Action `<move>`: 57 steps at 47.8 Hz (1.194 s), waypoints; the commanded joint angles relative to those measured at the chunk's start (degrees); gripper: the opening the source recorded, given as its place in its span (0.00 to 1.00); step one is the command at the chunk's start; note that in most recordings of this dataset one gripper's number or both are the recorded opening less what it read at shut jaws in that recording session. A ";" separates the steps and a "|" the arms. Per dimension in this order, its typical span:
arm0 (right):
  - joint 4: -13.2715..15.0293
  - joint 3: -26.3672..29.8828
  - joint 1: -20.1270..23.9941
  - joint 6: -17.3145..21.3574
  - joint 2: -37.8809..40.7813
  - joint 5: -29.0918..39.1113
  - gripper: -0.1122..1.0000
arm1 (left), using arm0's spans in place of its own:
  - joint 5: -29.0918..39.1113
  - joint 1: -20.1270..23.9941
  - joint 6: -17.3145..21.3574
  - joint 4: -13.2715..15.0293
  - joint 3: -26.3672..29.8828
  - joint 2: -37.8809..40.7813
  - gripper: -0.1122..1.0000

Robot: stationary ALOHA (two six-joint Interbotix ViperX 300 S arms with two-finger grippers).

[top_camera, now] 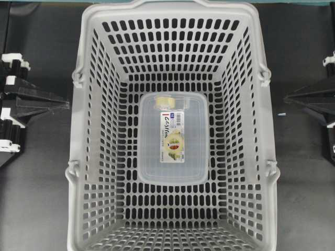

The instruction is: Pick up the cellophane tape from the shopping basket with the left arm.

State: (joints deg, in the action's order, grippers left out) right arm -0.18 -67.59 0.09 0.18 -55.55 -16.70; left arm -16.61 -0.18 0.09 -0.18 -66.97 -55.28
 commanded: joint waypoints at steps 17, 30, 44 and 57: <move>-0.53 1.32 0.18 1.67 -1.23 0.35 0.11 | 30.76 -0.18 -5.80 -2.37 21.45 8.00 0.10; -0.62 1.23 0.18 1.67 -1.14 1.14 0.11 | 45.09 -3.16 -5.89 -2.37 37.09 21.01 0.10; -0.70 1.23 0.18 1.85 -1.23 4.66 0.11 | 55.37 -4.75 -5.89 -2.37 47.81 33.93 0.10; -0.70 1.32 0.88 1.93 -1.49 7.03 0.29 | 62.14 -5.45 -5.80 -2.37 55.81 44.91 0.10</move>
State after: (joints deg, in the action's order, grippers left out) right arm -0.62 -67.50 0.70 2.02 -57.22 -9.76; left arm 44.30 -5.36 -5.80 -2.37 -14.24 -12.39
